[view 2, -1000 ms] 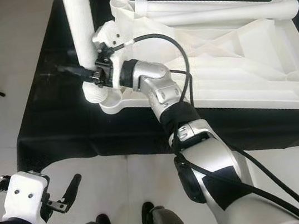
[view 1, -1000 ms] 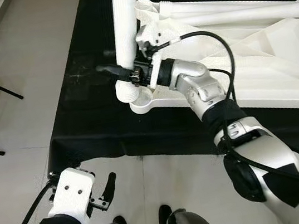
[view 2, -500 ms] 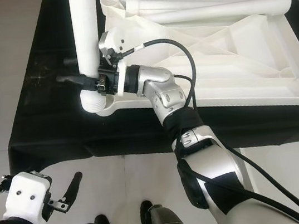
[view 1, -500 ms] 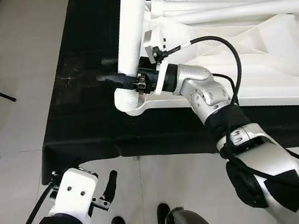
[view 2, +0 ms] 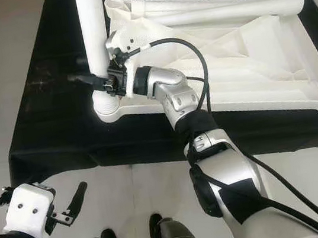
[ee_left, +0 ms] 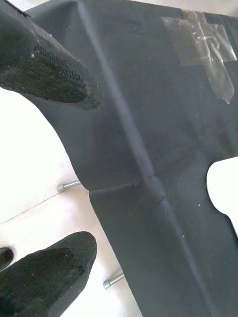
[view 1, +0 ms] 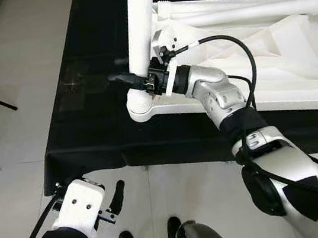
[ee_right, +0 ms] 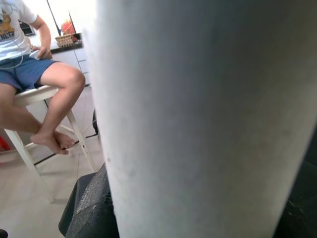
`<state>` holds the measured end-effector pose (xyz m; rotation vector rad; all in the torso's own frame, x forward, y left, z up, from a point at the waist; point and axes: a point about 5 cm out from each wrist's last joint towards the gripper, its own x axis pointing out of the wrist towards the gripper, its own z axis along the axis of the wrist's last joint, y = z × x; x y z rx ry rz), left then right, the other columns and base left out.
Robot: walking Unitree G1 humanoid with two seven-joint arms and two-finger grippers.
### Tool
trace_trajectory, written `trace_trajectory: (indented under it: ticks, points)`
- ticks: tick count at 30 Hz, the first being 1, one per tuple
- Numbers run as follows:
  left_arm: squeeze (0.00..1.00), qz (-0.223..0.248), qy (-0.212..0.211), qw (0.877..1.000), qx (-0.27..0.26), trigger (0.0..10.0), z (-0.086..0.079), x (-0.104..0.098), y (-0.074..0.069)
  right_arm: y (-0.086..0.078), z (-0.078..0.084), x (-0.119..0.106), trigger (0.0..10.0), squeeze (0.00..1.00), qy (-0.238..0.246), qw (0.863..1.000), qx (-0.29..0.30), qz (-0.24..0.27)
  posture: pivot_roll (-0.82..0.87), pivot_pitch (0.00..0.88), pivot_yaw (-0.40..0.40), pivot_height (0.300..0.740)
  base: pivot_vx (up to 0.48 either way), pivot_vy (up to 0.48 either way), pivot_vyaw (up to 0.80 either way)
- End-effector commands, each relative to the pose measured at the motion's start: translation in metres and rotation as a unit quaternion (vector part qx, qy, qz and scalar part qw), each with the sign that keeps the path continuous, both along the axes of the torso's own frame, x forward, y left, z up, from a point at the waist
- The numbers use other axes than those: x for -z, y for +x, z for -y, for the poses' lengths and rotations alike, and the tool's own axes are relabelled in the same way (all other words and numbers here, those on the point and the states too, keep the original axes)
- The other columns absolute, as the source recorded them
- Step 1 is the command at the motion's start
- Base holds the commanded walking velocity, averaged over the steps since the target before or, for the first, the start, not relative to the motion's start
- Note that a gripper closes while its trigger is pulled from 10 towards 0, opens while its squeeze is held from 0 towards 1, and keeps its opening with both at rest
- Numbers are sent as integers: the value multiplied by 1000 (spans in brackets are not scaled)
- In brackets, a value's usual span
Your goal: Building children table
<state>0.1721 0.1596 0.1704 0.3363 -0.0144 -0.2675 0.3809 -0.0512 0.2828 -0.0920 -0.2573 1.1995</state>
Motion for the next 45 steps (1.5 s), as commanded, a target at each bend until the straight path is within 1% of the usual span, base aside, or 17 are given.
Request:
trace_trajectory:
  ticks: [1, 4, 9, 11, 12, 13, 18, 21, 22, 24, 26, 27, 29, 36, 37, 41, 45]
  points:
    - [0, -11, 2, 1000, 2, 10000, 1, 6, -2, 1, 2, 24, 10000, 0, -44, 998, 9, -35, -182, 367, -110, 740, 0, 0, 0]
    - [0, -10, 3, 1000, 2, 10000, 0, 6, -2, 0, -1, 25, 10000, 0, -64, 998, 11, -10, -183, 370, -109, 740, 0, 0, 0]
    - [0, -10, 3, 1000, 2, 10000, 0, 6, -2, -3, -4, 24, 10000, 0, -64, 998, 0, 4, -183, 379, -112, 740, 0, 0, 0]
    - [0, -9, 5, 1000, 1, 10000, 0, 7, -1, -7, -7, 23, 10000, 0, -54, 998, -23, 17, -181, 381, -112, 740, 0, 0, 0]
    - [0, -9, 5, 1000, 1, 10000, 0, 7, -1, -7, -7, 23, 10000, 0, -54, 998, -23, 17, -181, 381, -112, 740, 0, 0, 0]
    - [0, -7, 7, 1000, 0, 10000, -1, 7, -1, -14, -11, 22, 10000, 0, -59, 996, -59, 41, -184, 378, -112, 740, 0, 0, 0]
    - [0, -7, 7, 1000, -1, 10000, -1, 7, -1, -17, -13, 24, 10000, 0, -66, 994, -71, 51, -184, 375, -112, 740, 0, 0, 0]
    - [0, -6, 7, 1000, -2, 10000, -1, 8, 0, -22, -14, 28, 10000, 0, -96, 989, -90, 72, -184, 370, -115, 740, 0, 0, 0]
    - [0, -6, 7, 1000, -2, 10000, -1, 8, 0, -22, -14, 28, 10000, 0, -96, 989, -90, 72, -184, 370, -115, 740, 0, 0, 0]
    - [0, -5, 7, 1000, -3, 10000, -1, 8, 0, -24, -14, 31, 10000, 0, -119, 984, -101, 84, -185, 370, -114, 740, 0, 0, 0]
    - [0, -4, 7, 1000, -4, 10000, -1, 8, 0, -25, -14, 33, 10000, 0, -129, 982, -106, 90, -185, 370, -114, 740, 0, 0, 0]
    - [0, -4, 7, 1000, -4, 10000, -1, 8, 0, -25, -14, 33, 10000, 0, -129, 982, -106, 90, -185, 370, -114, 740, 0, 0, 0]
    - [0, -3, 6, 1000, -5, 10000, -2, 8, 0, -29, -14, 33, 10000, 0, -131, 978, -134, 86, -188, 373, -117, 740, 0, 0, 0]
    - [0, -2, 6, 1000, -6, 10000, -1, 8, -1, -28, -14, 34, 10000, 0, -124, 980, -140, 73, -187, 375, -117, 740, 0, 0, 0]
    - [0, -2, 6, 1000, -6, 10000, -1, 8, -1, -26, -15, 34, 10000, 0, -127, 982, -125, 69, -188, 379, -116, 740, 0, 0, 0]
    - [0, -1, 6, 1000, -7, 10000, -1, 8, -1, -24, -15, 35, 10000, 0, -133, 983, -112, 64, -191, 379, -118, 740, 0, 0, 0]
    - [0, -1, 5, 1000, -8, 10000, -1, 8, 0, -19, -14, 38, 10000, 0, -132, 987, -79, 36, -191, 382, -120, 740, 0, 0, 0]
